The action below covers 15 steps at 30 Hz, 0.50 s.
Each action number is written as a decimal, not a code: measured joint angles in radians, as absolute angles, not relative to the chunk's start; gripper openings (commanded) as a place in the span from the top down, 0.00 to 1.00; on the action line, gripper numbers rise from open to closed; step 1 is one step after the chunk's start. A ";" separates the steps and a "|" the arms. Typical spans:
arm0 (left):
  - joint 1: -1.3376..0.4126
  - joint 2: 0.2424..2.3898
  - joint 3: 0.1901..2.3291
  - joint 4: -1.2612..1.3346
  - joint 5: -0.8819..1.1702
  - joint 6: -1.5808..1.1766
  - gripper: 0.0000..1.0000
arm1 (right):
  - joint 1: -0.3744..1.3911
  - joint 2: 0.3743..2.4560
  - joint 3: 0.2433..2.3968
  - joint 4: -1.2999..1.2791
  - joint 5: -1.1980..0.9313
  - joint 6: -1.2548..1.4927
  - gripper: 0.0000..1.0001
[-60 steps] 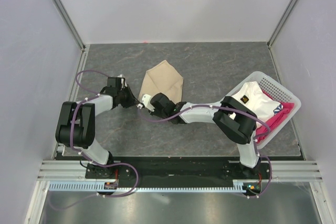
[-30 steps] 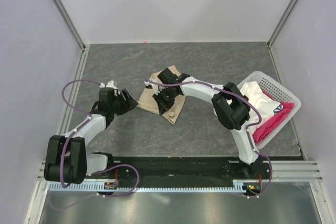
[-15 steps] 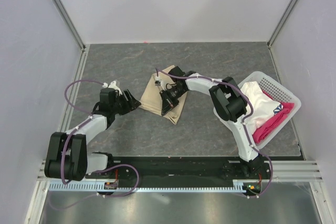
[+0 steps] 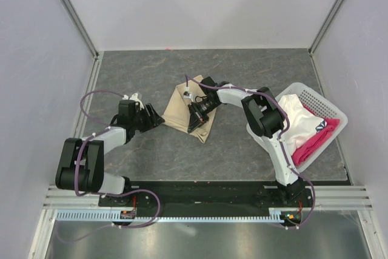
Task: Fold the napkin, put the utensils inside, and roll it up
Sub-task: Roll the napkin with the utensil
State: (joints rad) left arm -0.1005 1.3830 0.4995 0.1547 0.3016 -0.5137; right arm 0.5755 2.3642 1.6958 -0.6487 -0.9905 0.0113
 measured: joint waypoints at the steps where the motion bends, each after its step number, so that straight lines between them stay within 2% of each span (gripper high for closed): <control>1: -0.101 1.399 0.508 0.156 0.304 -0.514 0.34 | 0.575 2.365 1.697 -0.649 -0.993 0.012 1.00; 7: -0.101 1.449 0.533 0.176 0.321 -0.506 0.35 | 0.572 2.371 1.700 -0.652 -1.004 0.012 1.00; 15: -0.101 1.517 0.567 0.224 0.356 -0.500 0.41 | 0.568 2.381 1.705 -0.654 -1.023 0.013 1.00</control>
State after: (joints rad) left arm -0.1005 1.5173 0.5674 0.2241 0.3565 -0.4995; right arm 0.5678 2.3806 1.7046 -0.6544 -1.0229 0.0132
